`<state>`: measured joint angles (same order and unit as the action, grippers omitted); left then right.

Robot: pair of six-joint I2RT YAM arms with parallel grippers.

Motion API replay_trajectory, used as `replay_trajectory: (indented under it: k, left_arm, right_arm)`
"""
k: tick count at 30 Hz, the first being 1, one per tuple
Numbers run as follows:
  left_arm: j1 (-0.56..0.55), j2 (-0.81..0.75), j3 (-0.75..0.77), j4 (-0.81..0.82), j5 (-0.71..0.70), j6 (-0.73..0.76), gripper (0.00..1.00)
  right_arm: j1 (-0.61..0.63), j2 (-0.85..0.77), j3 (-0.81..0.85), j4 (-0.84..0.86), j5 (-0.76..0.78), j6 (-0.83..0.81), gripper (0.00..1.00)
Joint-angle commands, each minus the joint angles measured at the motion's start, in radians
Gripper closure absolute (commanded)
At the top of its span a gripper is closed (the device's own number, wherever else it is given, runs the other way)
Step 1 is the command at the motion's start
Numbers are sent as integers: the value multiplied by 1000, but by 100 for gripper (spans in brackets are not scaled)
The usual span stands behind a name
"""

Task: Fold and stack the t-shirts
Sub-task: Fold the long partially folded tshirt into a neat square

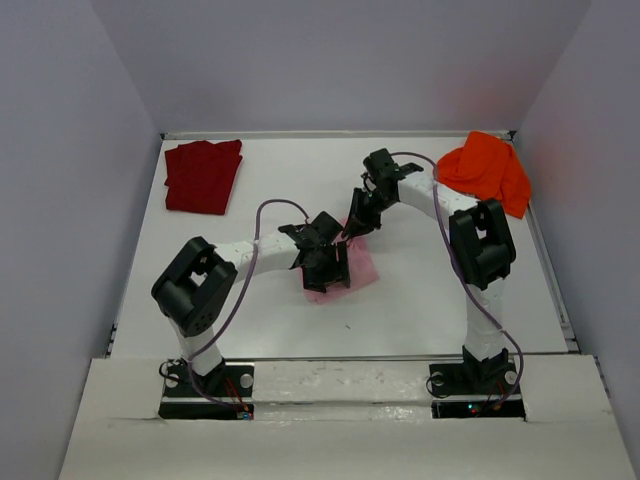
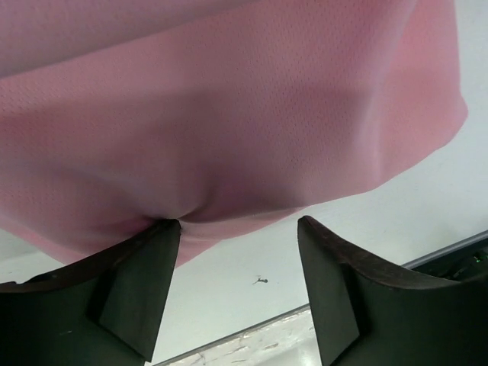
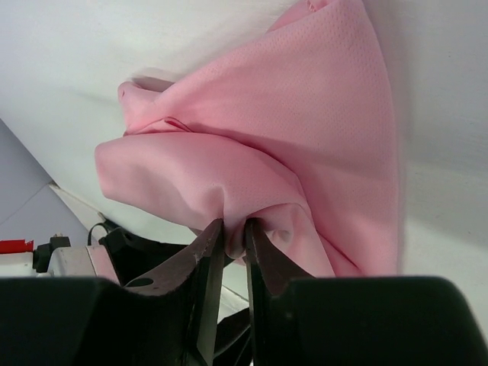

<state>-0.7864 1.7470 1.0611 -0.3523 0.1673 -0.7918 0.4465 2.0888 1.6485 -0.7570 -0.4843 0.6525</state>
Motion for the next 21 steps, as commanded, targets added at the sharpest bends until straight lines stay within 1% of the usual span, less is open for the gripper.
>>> replay_trajectory:
  k: [1, 3, 4, 9, 11, 12, 13, 14, 15, 16, 17, 21]
  left_arm:
    - [3, 51, -38, -34, -57, 49, 21]
    - [1, 49, -53, -24, -49, 49, 22]
    - [1, 48, -58, -19, -49, 49, 22]
    - [1, 40, -73, -16, -42, 52, 23]
    - [1, 43, -79, -10, -38, 54, 29]
    - [3, 43, -84, -4, -28, 52, 33]
    - [1, 43, -92, 6, -23, 52, 44]
    - [3, 45, -93, 7, -17, 51, 48]
    - [1, 48, -93, 7, -17, 48, 48]
    - [1, 46, -93, 12, -14, 46, 54]
    - [1, 45, -96, 13, -9, 46, 55]
    - [1, 32, -110, 13, -11, 39, 55]
  right_arm:
    - [6, -9, 60, -16, -1, 9, 75]
    - [6, 19, 94, -27, 6, 9, 74]
    - [6, 42, 109, -33, 10, 10, 70]
    - [-14, 100, 209, -45, 32, 7, 68]
    - [-14, 115, 258, -59, 23, 10, 68]
    - [-23, 131, 272, -64, 24, 10, 68]
    - [-23, 137, 292, -70, 24, 9, 68]
    - [-23, 143, 298, -70, 24, 9, 68]
    - [-23, 152, 303, -73, 27, 7, 68]
    - [-23, 157, 310, -71, 30, 9, 68]
    - [-23, 160, 313, -71, 35, 9, 68]
    - [-41, 178, 321, -79, 52, 15, 69]
